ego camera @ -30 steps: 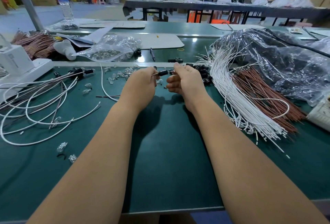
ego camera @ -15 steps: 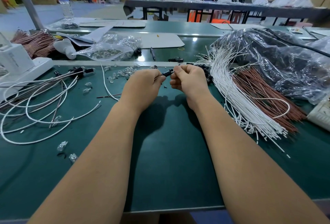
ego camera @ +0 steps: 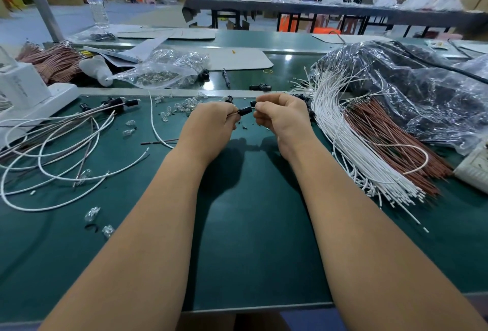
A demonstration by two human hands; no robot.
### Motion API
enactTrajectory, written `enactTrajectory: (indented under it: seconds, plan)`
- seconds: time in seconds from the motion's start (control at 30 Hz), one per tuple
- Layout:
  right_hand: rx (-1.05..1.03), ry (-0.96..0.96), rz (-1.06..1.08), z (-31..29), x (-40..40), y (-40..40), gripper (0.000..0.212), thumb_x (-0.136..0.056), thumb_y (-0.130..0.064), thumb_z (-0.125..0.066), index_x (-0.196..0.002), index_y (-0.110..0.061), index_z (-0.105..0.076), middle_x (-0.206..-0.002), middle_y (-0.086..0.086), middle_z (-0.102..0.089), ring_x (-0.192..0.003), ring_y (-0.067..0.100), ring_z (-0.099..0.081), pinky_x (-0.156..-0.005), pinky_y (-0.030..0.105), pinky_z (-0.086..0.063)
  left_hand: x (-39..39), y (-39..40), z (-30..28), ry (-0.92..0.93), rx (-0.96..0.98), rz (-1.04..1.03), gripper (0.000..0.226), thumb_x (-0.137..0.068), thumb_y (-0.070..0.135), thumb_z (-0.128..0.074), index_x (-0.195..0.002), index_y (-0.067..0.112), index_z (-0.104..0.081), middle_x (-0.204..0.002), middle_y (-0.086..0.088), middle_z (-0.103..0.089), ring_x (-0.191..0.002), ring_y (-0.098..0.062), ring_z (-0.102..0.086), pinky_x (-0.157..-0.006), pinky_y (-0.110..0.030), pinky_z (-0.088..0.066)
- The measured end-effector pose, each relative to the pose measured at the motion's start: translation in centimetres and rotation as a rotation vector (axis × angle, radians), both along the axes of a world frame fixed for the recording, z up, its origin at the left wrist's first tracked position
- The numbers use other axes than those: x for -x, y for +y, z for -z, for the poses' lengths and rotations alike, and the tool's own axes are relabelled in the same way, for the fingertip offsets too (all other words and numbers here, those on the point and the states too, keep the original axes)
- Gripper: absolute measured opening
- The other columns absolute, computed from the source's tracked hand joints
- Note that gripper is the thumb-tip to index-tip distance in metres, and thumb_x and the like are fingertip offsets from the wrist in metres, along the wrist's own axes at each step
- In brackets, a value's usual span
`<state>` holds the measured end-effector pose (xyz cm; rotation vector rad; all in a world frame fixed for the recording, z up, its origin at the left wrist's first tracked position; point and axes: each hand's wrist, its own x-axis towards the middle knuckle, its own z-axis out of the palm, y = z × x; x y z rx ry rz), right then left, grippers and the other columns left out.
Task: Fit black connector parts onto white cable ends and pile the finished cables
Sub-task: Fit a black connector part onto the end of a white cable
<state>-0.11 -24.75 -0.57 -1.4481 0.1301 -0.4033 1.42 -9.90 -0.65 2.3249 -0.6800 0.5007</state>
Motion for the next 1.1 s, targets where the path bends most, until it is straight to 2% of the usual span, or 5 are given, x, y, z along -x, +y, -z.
enactTrajectory:
  seconds: [0.43,0.6,0.8,0.93,1.1]
  plan:
    - [-0.017,-0.184,-0.083,0.04,0.11,-0.32,0.026,-0.088,0.012,-0.058,-0.085,-0.013,-0.062,-0.083,0.005,-0.062,-0.075,0.014,-0.063,-0.074,0.023,-0.052,-0.33,-0.12,0.75,0.221,0.344,0.103,0.019,-0.095,0.014,-0.053,-0.085,0.013,-0.069,-0.068,0.002,-0.067,-0.056,-0.006,-0.053,-0.06,-0.021,-0.046]
    - [-0.086,-0.166,-0.124,-0.16,0.2,-0.44,0.021,-0.09,0.01,-0.055,-0.087,-0.009,-0.064,-0.08,0.007,-0.064,-0.072,0.015,-0.064,-0.072,0.023,-0.054,-0.26,-0.11,0.67,0.167,0.344,0.126,0.02,-0.096,0.013,-0.054,-0.081,0.018,-0.067,-0.061,0.006,-0.059,-0.048,-0.003,-0.039,-0.05,-0.013,-0.033]
    - [-0.179,-0.062,-0.148,-0.71,0.51,-0.55,0.022,-0.096,-0.001,-0.047,-0.085,-0.003,-0.065,-0.074,0.01,-0.064,-0.065,0.021,-0.064,-0.064,0.027,-0.055,-0.52,-0.02,0.76,0.146,0.326,0.12,0.02,-0.095,0.012,-0.055,-0.079,0.018,-0.065,-0.059,0.004,-0.056,-0.046,-0.002,-0.038,-0.048,-0.011,-0.031]
    - [-0.101,-0.043,-0.108,-0.72,0.67,-0.35,0.01,-0.092,-0.007,-0.062,-0.083,-0.006,-0.066,-0.072,0.007,-0.064,-0.061,0.016,-0.063,-0.061,0.025,-0.054,-0.52,0.0,0.84,0.142,0.305,0.118,0.025,-0.095,0.011,-0.054,-0.074,0.022,-0.062,-0.057,0.006,-0.054,-0.046,-0.002,-0.037,-0.048,-0.011,-0.03]
    - [0.034,-0.032,-0.038,-0.44,0.58,-0.22,0.009,-0.092,-0.008,-0.063,-0.083,-0.008,-0.065,-0.07,0.004,-0.063,-0.058,0.01,-0.061,-0.059,0.022,-0.052,-0.43,-0.02,0.78,0.117,0.25,0.094,0.019,-0.094,0.013,-0.055,-0.08,0.008,-0.067,-0.062,0.0,-0.059,-0.048,-0.002,-0.04,-0.049,-0.012,-0.031]
